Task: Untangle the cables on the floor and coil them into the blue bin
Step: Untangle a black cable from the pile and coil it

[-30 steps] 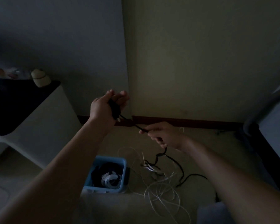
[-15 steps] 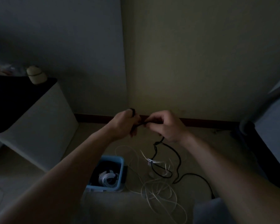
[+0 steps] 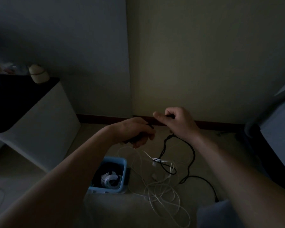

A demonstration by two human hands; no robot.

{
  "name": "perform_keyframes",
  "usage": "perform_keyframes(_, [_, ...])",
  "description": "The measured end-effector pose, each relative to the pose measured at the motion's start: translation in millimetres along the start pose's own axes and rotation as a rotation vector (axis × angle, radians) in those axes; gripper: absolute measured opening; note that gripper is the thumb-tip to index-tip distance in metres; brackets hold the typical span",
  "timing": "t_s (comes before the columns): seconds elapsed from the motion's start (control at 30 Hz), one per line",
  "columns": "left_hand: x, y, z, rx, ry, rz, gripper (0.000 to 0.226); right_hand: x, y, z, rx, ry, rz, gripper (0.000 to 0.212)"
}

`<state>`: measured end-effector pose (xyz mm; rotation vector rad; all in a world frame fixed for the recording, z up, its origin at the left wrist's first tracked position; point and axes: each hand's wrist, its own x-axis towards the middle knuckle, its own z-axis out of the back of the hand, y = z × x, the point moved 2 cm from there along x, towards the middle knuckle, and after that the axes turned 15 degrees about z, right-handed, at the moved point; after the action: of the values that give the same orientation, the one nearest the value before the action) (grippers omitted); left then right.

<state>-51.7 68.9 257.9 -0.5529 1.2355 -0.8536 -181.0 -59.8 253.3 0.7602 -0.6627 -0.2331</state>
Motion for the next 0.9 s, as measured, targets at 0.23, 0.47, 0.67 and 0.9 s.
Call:
perform_keyframes(0.23, [-13,-7,9,-0.466,0.359,-0.128,0.033,0,-20,2,0.232,0.086,-0.143,0.060])
perform_keyframes(0.47, [-14,-7,8,-0.557,0.545,-0.162,0.029,3,-20,8,0.371,0.029,-0.153,0.053])
perform_keyframes(0.67, [-6,-5,-10,-0.310,0.366,-0.039,0.026,3,-16,23,0.448,-0.111,-0.137,0.045])
perform_keyframes(0.9, [-7,-18,-12,-0.639,0.511,-0.203,0.027,1,-19,8,0.244,-0.043,-0.157,0.060])
